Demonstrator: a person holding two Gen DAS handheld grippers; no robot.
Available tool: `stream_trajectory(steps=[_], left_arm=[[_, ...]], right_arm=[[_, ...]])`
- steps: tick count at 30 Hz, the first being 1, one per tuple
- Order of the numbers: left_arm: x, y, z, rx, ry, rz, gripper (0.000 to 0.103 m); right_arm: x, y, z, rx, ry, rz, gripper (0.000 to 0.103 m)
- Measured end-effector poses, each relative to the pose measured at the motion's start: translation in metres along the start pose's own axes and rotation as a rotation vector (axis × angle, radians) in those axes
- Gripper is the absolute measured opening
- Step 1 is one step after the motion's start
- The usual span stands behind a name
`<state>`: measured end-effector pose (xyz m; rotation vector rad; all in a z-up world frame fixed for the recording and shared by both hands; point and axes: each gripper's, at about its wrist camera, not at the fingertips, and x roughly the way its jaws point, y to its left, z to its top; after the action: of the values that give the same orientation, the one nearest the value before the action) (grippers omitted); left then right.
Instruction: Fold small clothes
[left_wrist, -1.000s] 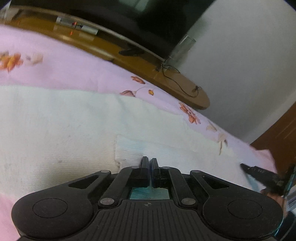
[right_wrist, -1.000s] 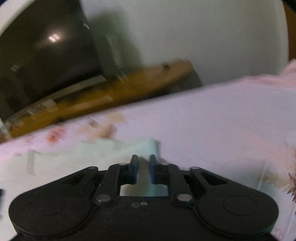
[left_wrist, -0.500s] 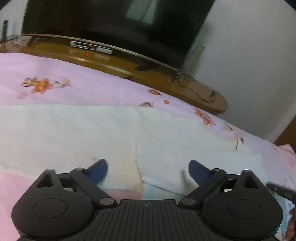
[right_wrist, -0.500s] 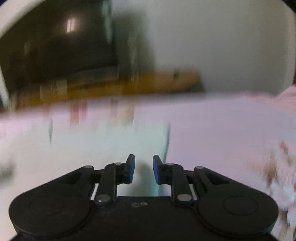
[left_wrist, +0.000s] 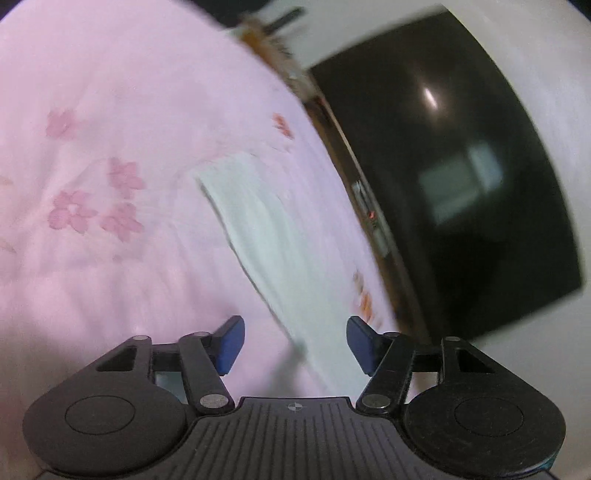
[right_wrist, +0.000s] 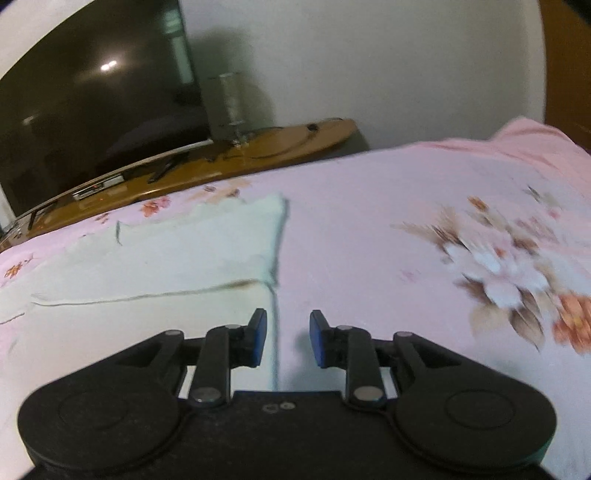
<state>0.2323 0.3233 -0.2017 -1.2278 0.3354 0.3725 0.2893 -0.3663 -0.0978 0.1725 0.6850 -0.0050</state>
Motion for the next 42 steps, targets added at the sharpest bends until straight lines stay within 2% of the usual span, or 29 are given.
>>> stream_trajectory(steps=[3,6,8,9,10,11,12,13,14,16,19,21,25,28,31,36,37,38,39,40,42], left_arm=[[0.009,0.005,0.012,-0.078,-0.004,-0.016,0.062],[0.018,0.001,0.018,-0.07,-0.013,0.0,0.06],[0.027,-0.001,0.024,-0.045,-0.014,0.047,0.04],[0.033,0.001,0.026,-0.029,0.0,0.088,0.009],[0.039,0.004,0.028,-0.011,0.012,0.122,0.005],[0.036,0.005,0.033,-0.001,0.01,0.11,0.005],[0.034,-0.002,0.033,0.023,0.012,0.132,0.002],[0.031,-0.017,0.031,0.09,0.004,0.152,0.003],[0.033,-0.032,0.03,0.157,-0.01,0.14,0.003],[0.036,-0.067,0.023,0.261,-0.014,0.08,0.003],[0.043,-0.136,-0.006,0.484,0.0,-0.012,0.003],[0.054,-0.185,-0.039,0.625,0.028,-0.07,0.003],[0.083,-0.257,-0.118,0.819,0.126,-0.164,0.003],[0.11,-0.281,-0.19,0.906,0.237,-0.201,0.003],[0.135,-0.285,-0.258,0.985,0.349,-0.212,0.003],[0.162,-0.279,-0.357,1.134,0.521,-0.134,0.003],[0.155,-0.275,-0.368,1.168,0.497,-0.127,0.009],[0.142,-0.276,-0.373,1.208,0.46,-0.15,0.021],[0.135,-0.28,-0.375,1.218,0.467,-0.182,0.047],[0.124,-0.279,-0.368,1.198,0.458,-0.214,0.052],[0.103,-0.271,-0.344,1.161,0.405,-0.22,0.052]], right_arm=[[-0.008,0.008,-0.001,0.0,0.004,-0.006,0.027],[-0.001,0.016,0.005,-0.002,-0.005,-0.006,0.027],[0.003,0.019,0.012,0.024,-0.011,-0.002,0.027],[0.006,0.02,0.014,0.036,-0.016,0.002,0.027],[0.008,0.021,0.017,0.045,-0.02,0.004,0.027],[0.009,0.023,0.018,0.048,-0.022,0.006,0.027],[0.01,0.024,0.019,0.046,-0.023,0.01,0.027],[0.011,0.025,0.02,0.043,-0.022,0.011,0.027],[0.012,0.025,0.02,0.038,-0.023,0.011,0.027],[0.011,0.024,0.021,0.037,-0.03,0.012,0.027],[0.009,0.017,0.02,0.059,-0.031,0.005,0.027],[0.004,0.012,0.019,0.074,-0.035,-0.009,0.027],[-0.012,0.0,0.018,0.086,-0.049,-0.034,0.027],[-0.027,-0.012,0.02,0.09,-0.067,-0.059,0.027],[-0.04,-0.026,0.02,0.109,-0.078,-0.079,0.029],[-0.048,-0.044,0.014,0.13,-0.06,-0.098,0.034],[-0.046,-0.046,0.013,0.138,-0.047,-0.094,0.036],[-0.044,-0.046,0.012,0.145,-0.038,-0.086,0.038],[-0.042,-0.045,0.012,0.15,-0.032,-0.076,0.038],[-0.04,-0.043,0.012,0.152,-0.031,-0.067,0.039],[-0.035,-0.035,0.014,0.153,-0.036,-0.035,0.041]])
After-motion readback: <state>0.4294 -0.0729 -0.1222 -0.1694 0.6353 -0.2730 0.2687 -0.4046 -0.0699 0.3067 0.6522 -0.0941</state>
